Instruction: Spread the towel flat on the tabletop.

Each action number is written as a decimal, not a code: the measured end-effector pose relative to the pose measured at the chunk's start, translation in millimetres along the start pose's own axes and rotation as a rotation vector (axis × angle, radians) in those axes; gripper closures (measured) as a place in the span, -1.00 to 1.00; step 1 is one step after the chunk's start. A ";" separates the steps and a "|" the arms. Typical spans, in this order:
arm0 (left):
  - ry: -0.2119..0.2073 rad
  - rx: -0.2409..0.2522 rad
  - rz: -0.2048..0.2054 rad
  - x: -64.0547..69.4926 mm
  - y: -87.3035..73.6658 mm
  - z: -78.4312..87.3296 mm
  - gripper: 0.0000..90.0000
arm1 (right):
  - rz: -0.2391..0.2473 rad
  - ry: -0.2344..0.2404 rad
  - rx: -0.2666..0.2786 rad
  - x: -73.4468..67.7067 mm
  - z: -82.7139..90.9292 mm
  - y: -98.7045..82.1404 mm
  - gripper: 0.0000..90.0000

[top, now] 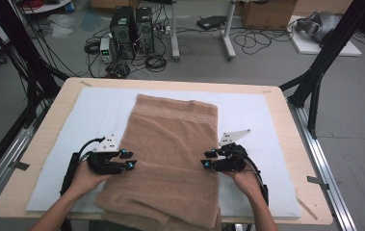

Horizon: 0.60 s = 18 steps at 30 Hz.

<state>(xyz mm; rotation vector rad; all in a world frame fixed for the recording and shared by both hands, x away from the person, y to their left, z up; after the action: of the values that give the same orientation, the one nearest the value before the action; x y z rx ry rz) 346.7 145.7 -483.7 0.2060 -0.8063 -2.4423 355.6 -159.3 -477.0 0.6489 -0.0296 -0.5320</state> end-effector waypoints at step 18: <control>0.147 0.106 0.048 -30.3 48.8 -26.4 0.92 | -0.052 -0.218 -0.088 62.7 -9.5 9.4 0.95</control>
<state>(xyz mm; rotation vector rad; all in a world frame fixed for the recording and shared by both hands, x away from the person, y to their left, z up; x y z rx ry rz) 402.4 116.5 -477.1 0.3963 -0.8649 -2.3107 416.0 -177.8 -487.7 0.5051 -0.1939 -0.6495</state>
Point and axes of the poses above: each handheld gripper's, and its own axes: z roughly backward along the jaws, y roughly out of its top, x roughly to its right, the point moved 8 cm from there along -z, roughly forward along the jaws, and after that the axes turned 13 degrees about -x, right-handed, at the moved point
